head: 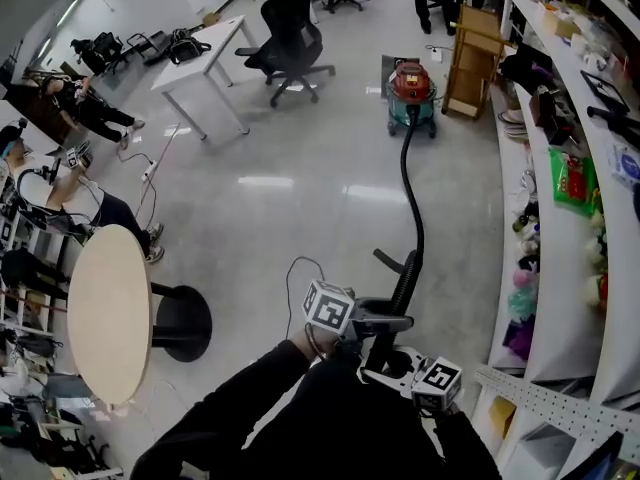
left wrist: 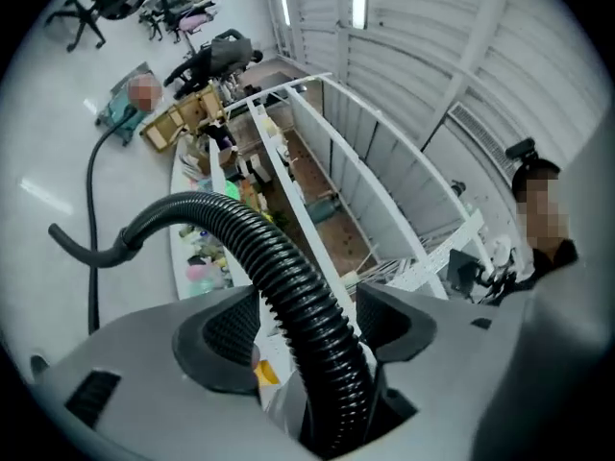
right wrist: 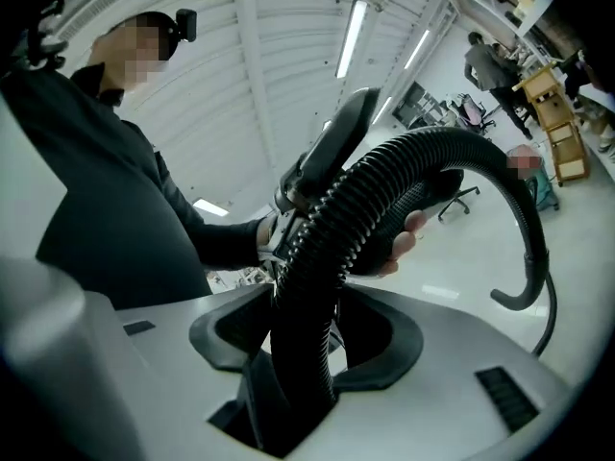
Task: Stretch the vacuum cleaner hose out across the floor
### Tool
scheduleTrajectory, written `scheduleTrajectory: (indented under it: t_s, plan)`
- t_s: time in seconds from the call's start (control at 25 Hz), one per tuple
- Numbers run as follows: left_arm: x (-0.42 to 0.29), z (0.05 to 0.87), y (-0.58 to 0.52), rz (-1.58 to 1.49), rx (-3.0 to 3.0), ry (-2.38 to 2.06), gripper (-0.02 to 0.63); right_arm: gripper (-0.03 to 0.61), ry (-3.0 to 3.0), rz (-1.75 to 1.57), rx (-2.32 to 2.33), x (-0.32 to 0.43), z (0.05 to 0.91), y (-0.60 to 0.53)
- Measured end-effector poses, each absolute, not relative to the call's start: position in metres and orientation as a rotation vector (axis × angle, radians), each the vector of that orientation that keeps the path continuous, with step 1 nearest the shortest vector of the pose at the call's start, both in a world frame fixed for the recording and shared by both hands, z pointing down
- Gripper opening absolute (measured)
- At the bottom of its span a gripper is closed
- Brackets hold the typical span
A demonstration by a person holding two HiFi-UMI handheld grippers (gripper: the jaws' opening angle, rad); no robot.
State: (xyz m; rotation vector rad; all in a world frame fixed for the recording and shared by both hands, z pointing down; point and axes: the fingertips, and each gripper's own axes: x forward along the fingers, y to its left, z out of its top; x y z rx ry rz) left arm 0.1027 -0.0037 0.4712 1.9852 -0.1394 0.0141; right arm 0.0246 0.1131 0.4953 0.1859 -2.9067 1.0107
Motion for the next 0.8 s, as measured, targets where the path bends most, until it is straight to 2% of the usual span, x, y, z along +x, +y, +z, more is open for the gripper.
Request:
scheduleTrajectory:
  t_s: [0.04, 0.2, 0.28, 0.36, 0.56, 0.64, 0.8]
  plan:
    - [0.106, 0.475, 0.007, 0.039, 1.991, -0.157, 0.308, 0.207, -2.88, 0.999, 0.163, 0.027, 0.501, 0.124]
    - [0.104, 0.474, 0.043, -0.007, 1.963, -0.151, 0.236, 0.207, -2.769, 0.787, 0.072, 0.026, 0.529, 0.157]
    - [0.096, 0.472, 0.062, -0.01, 2.008, -0.137, 0.222, 0.212, -2.681, 0.665, 0.016, 0.026, 0.541, 0.171]
    - [0.083, 0.468, 0.079, -0.006, 2.077, -0.124, 0.215, 0.252, -2.65, 0.682, 0.006, 0.032, 0.542, 0.175]
    - [0.04, 0.45, 0.124, 0.033, 2.243, -0.041, 0.201, 0.255, -2.845, 1.291, 0.273, 0.073, 0.496, 0.132]
    - [0.029, 0.443, 0.143, 0.062, 2.307, -0.011, 0.201, 0.254, -2.869, 1.428, 0.453, 0.084, 0.483, 0.112]
    - [-0.006, 0.442, 0.187, 0.076, 2.359, 0.041, 0.201, 0.254, -2.94, 1.68, 0.511, 0.045, 0.448, 0.118]
